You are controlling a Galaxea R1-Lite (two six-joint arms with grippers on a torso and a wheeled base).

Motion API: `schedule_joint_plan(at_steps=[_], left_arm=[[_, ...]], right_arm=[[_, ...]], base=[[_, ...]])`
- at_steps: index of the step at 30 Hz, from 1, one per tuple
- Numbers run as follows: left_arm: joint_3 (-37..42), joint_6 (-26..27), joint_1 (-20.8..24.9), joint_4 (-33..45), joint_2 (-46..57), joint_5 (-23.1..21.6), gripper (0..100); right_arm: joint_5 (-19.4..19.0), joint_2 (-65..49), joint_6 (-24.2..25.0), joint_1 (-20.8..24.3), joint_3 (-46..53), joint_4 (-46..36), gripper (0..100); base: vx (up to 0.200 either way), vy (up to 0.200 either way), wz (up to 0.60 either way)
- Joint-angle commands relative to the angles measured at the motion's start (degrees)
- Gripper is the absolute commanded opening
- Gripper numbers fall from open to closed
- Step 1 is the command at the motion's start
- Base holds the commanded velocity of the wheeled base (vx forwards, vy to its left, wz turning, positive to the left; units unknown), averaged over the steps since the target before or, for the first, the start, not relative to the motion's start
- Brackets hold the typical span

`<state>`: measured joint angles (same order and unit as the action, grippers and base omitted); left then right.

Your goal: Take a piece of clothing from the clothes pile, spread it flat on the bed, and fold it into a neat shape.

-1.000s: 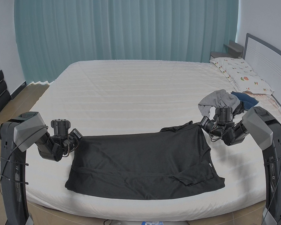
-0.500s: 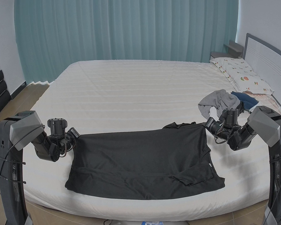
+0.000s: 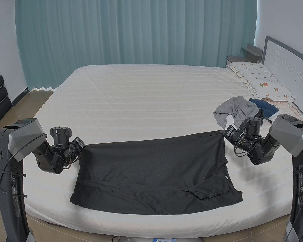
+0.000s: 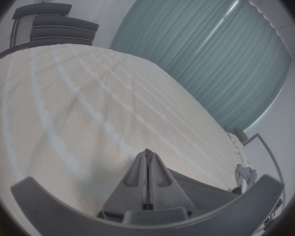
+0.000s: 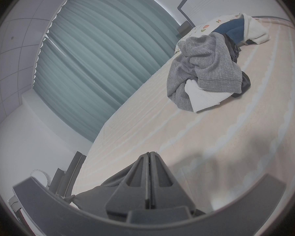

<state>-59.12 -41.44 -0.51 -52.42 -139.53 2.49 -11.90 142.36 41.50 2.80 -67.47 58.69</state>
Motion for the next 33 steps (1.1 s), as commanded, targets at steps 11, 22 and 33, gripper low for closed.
schedule_joint_plan(at_steps=[11, 22, 33], left_arm=[[0.9, 2.4, 0.2, -0.4, 0.6, 0.4, 0], [1.0, 4.4, 0.2, -5.1, 0.1, 0.3, 0], [3.1, 4.8, 0.2, -5.0, 0.6, 0.4, 0]], right_arm=[[-1.1, -0.5, -0.2, -1.1, 2.9, -0.2, 0], [-1.1, 0.4, 0.1, -1.7, 3.3, 2.4, 0], [-1.9, -0.9, -0.2, -1.9, 6.9, 3.4, 0]], base=[[0.000, 0.000, 0.00], [0.000, 0.000, 0.00], [0.000, 0.000, 0.00]])
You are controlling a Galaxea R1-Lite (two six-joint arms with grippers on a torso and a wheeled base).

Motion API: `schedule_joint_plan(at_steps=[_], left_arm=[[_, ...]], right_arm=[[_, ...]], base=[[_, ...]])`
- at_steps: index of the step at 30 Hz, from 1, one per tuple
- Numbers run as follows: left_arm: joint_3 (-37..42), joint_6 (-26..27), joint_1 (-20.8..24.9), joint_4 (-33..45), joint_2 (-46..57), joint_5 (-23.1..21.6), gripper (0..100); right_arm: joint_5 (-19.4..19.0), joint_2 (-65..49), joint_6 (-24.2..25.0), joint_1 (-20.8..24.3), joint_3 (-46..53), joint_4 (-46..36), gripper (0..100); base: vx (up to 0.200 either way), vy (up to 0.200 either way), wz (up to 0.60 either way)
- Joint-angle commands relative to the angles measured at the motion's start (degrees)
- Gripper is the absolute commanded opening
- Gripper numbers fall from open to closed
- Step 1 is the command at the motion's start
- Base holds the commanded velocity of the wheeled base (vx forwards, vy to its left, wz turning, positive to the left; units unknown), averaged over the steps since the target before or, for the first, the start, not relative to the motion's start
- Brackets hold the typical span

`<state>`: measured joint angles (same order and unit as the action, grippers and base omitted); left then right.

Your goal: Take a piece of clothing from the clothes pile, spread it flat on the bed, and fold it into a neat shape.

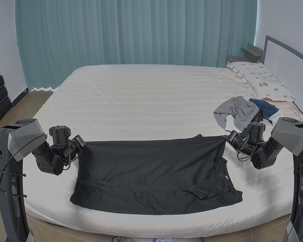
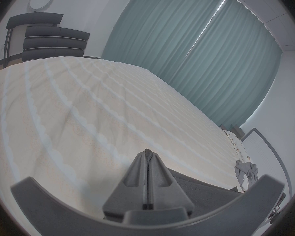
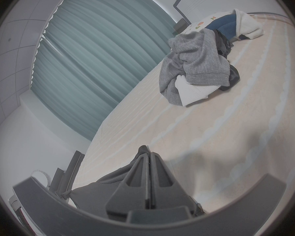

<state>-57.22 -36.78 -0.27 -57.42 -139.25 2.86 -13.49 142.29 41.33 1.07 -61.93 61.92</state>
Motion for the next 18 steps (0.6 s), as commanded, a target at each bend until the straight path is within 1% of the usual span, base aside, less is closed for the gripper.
schedule_joint_plan(at_steps=[1, 4, 6, 8, 9, 12, 14, 15, 16, 17, 18], left_arm=[[1.7, 0.7, -0.2, -0.1, 0.6, 0.0, 0], [3.0, 2.7, -0.5, -0.4, 1.1, 0.0, 0], [4.2, 3.6, -0.7, -2.0, 1.3, 0.0, 0], [5.4, 4.2, -0.7, -3.8, 1.4, 0.1, 0], [6.6, 5.0, -0.7, -5.6, 1.4, 0.1, 0], [9.2, 6.9, -0.7, -7.7, 1.6, 0.1, 0], [9.9, 7.2, -0.7, -8.1, 1.9, 0.1, 0], [11.7, 7.9, -0.7, -8.5, 2.6, 0.0, 0], [11.7, 7.9, -0.7, -8.5, 2.6, 0.0, 0], [14.0, 8.8, -0.7, -8.5, 3.5, -0.1, 0], [15.2, 9.5, -0.7, -8.5, 3.9, -0.1, 0]], right_arm=[[-0.6, -1.7, -0.1, -0.3, 2.3, 0.4, 0], [-2.0, -2.8, -0.1, -0.3, 4.5, 1.0, 0], [-2.6, -3.8, -0.5, -0.4, 6.1, 1.5, 0], [-2.6, -4.2, -1.3, -0.5, 7.4, 1.8, 0], [-2.7, -4.6, -2.5, -0.6, 8.5, 2.1, 0], [-3.1, -5.4, -4.1, -0.9, 10.7, 3.1, 0], [-3.4, -5.6, -4.5, -1.0, 11.4, 3.4, 0], [-4.6, -6.5, -5.3, -1.0, 13.4, 3.8, 0], [-4.6, -6.5, -5.3, -1.0, 13.4, 3.8, 0], [-6.1, -7.4, -6.8, -1.2, 15.8, 4.0, 0], [-6.5, -7.7, -7.8, -1.2, 17.2, 4.0, 0]], base=[[0.000, 0.000, 0.00], [0.000, 0.000, 0.00], [0.000, 0.000, 0.00], [0.000, 0.000, 0.00], [0.000, 0.000, 0.00], [0.000, 0.000, 0.00], [0.000, 0.000, 0.00], [0.000, 0.000, 0.00], [0.000, 0.000, 0.00], [0.000, 0.000, 0.00], [0.000, 0.000, 0.00]])
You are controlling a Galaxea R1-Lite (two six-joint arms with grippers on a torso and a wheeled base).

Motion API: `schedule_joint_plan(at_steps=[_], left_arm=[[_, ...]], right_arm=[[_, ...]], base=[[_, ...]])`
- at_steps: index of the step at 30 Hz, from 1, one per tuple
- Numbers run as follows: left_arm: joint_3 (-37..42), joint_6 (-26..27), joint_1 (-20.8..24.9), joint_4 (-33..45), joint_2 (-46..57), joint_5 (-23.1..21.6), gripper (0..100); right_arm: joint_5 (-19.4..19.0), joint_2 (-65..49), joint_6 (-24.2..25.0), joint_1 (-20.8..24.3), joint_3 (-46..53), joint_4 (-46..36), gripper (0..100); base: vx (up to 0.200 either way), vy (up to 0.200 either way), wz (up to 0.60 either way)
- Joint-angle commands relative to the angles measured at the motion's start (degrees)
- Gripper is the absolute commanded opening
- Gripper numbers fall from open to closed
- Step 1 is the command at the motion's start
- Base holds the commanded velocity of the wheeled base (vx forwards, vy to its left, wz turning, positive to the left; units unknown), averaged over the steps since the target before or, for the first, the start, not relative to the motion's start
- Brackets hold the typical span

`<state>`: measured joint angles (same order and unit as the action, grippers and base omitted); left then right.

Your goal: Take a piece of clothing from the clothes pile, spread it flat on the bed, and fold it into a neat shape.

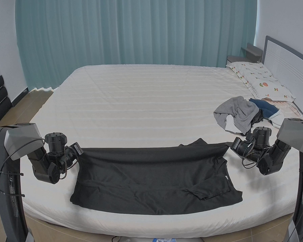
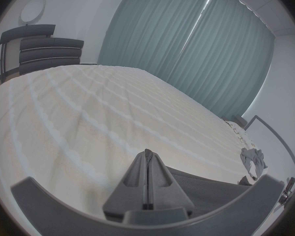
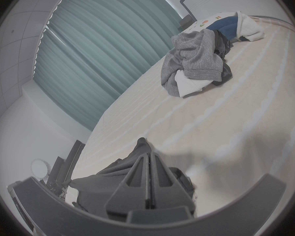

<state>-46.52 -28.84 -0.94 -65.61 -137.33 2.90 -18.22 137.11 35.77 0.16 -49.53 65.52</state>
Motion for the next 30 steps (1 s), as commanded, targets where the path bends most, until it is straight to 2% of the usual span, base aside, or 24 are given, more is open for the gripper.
schedule_joint_plan(at_steps=[1, 2, 11, 20, 24, 25, 26, 27, 30], left_arm=[[5.0, 1.9, 0.0, -0.3, 2.1, -0.2, 0], [5.2, 2.0, 0.0, -0.3, 2.1, -0.2, 0], [14.0, 7.9, 0.1, -0.4, 2.2, -0.6, 0], [16.5, 7.8, 0.8, -0.6, 0.6, -0.7, 0], [18.7, 7.7, 0.8, -3.7, 0.6, -0.7, 0], [19.0, 7.7, 0.8, -4.2, 0.6, -0.7, 100], [20.0, 7.8, 0.8, -5.6, 0.6, -0.7, 100], [20.4, 7.8, 0.8, -6.1, 0.6, -0.7, 100], [22.0, 7.8, 0.7, -8.0, 0.9, -0.6, 100]], right_arm=[[-1.9, -2.7, -2.8, -0.2, 5.5, 0.4, 0], [-1.9, -2.7, -2.9, -0.2, 5.6, 0.4, 0], [-2.0, -1.8, -14.3, -0.7, 16.0, 0.4, 0], [-1.6, 0.8, -16.0, -0.6, 17.4, 2.3, 0], [-1.5, 1.3, -15.9, -0.6, 17.5, 2.5, 0], [-1.5, 1.3, -15.9, -0.6, 17.5, 2.5, 0], [-1.6, 1.4, -15.6, -0.5, 17.5, 2.5, 0], [-1.6, 1.4, -15.5, -0.5, 17.4, 2.5, 100], [-1.6, 0.7, -14.8, -0.5, 17.4, 2.7, 100]], base=[[0.000, 0.000, 0.00], [0.000, 0.000, 0.00], [0.000, 0.000, 0.00], [0.000, 0.000, 0.00], [0.000, 0.000, 0.00], [0.000, 0.000, 0.00], [0.000, 0.000, 0.00], [0.000, 0.000, 0.00], [0.000, 0.000, 0.00]])
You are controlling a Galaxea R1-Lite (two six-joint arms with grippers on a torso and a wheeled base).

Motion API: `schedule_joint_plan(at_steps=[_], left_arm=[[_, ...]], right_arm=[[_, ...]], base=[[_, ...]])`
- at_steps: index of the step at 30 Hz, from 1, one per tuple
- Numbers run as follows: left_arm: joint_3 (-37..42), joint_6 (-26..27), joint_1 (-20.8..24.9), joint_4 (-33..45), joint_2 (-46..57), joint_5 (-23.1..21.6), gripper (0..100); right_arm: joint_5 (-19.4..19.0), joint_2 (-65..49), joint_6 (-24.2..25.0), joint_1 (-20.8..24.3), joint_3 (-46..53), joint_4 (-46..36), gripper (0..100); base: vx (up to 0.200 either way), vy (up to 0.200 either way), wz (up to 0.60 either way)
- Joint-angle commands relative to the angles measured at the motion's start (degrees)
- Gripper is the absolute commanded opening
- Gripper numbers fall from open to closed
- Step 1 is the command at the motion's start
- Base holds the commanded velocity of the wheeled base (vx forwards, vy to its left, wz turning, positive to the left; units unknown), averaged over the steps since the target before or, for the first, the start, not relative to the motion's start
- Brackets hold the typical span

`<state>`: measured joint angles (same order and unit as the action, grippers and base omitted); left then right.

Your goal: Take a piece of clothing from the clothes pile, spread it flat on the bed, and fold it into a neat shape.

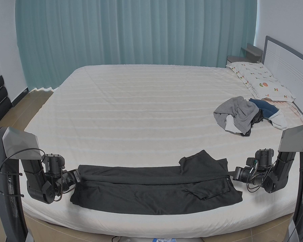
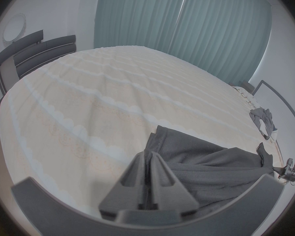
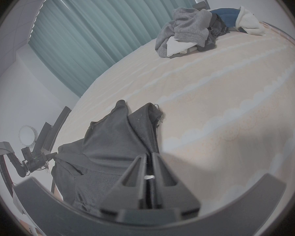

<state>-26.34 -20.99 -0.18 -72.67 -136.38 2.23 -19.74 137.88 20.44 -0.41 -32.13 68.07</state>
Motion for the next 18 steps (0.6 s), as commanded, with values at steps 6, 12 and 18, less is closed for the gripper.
schedule_joint_plan(at_steps=[6, 12, 18], left_arm=[[5.8, -0.5, -1.2, -4.9, 2.3, 0.0, 100], [4.9, -6.5, -2.5, -5.0, 7.4, -0.5, 100], [-2.7, -12.9, -2.4, 0.2, 6.8, -6.2, 100]], right_arm=[[-0.1, -4.3, 6.9, 0.0, -0.3, 0.1, 100], [-0.1, -6.0, 14.0, 0.2, -1.1, 0.1, 100], [-0.5, -4.0, 25.2, 0.4, -5.4, -0.7, 100]], base=[[0.000, 0.000, 0.00], [0.000, 0.000, 0.00], [0.000, 0.000, 0.00]])
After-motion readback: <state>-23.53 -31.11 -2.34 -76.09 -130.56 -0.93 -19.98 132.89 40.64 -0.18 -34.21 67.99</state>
